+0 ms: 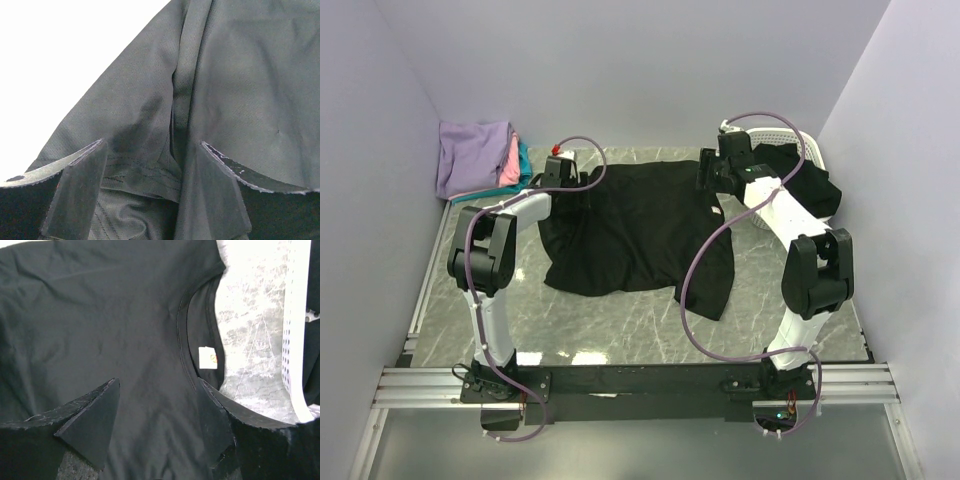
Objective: Fold and stack the t-shirts
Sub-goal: Flatten the tshirt out
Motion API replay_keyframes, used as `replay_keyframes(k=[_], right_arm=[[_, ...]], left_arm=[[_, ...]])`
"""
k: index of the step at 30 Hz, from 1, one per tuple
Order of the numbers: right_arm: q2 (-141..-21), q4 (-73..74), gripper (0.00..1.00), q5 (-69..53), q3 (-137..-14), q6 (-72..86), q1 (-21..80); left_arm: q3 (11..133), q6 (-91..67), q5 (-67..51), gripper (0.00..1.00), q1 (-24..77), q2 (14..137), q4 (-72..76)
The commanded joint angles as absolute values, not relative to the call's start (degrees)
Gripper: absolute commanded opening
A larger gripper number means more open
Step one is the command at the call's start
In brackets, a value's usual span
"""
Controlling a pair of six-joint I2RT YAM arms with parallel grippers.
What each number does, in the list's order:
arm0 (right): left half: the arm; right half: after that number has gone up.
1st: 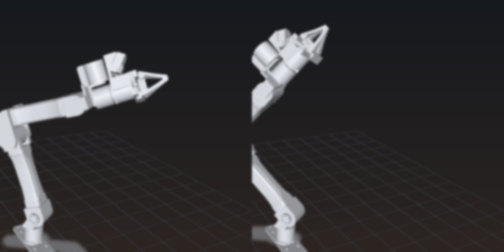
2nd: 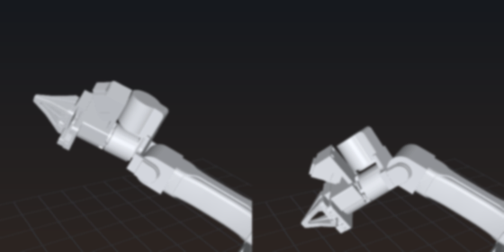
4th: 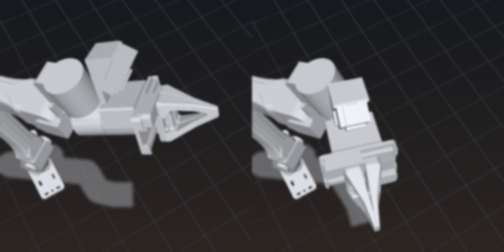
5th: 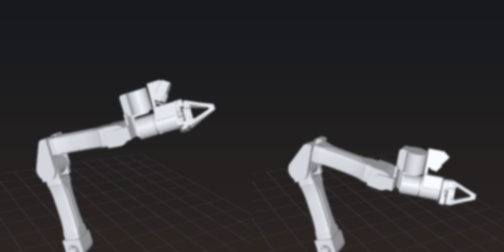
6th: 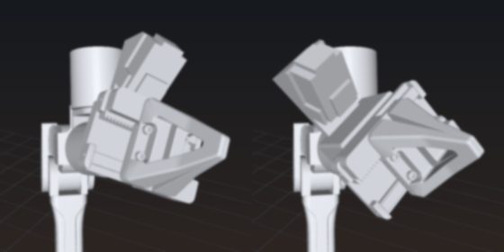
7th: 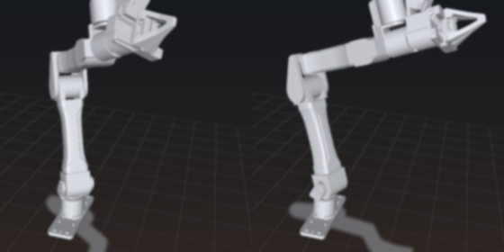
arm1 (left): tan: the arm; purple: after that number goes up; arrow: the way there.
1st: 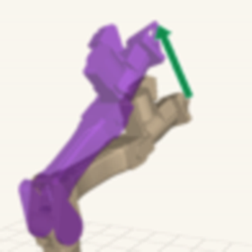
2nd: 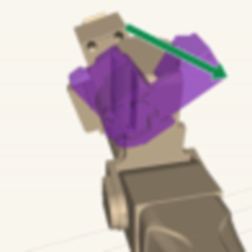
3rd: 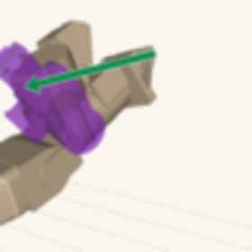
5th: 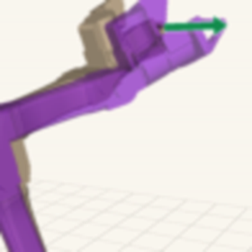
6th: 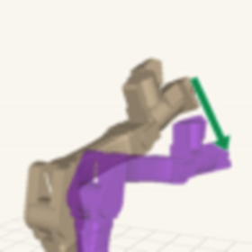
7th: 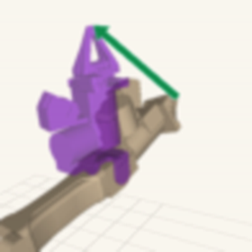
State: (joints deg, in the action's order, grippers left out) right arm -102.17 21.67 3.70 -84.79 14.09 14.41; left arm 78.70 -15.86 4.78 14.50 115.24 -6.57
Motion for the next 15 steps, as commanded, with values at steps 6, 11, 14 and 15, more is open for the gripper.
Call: replay_keyframes(k=[6,11,14,15], right_arm=[[-100.81,20.48,0.68,2.73,-84.73,14.15,15.03],[-100.98,20.39,0.68,2.46,-84.03,13.97,15.21],[-101.25,20.74,0.68,2.46,-84.29,13.89,15.21],[-101.34,20.74,0.68,2.55,-84.37,13.80,15.21]], left_arm=[[80.16,-15.82,5.19,0.66,14.77,114.34,-4.93],[79.45,-17.14,4.39,0.61,14.77,114.60,-3.60],[80.07,-17.05,4.57,0.55,14.77,115.49,-4.13],[80.07,-17.05,4.66,0.54,14.77,115.66,-4.22]])
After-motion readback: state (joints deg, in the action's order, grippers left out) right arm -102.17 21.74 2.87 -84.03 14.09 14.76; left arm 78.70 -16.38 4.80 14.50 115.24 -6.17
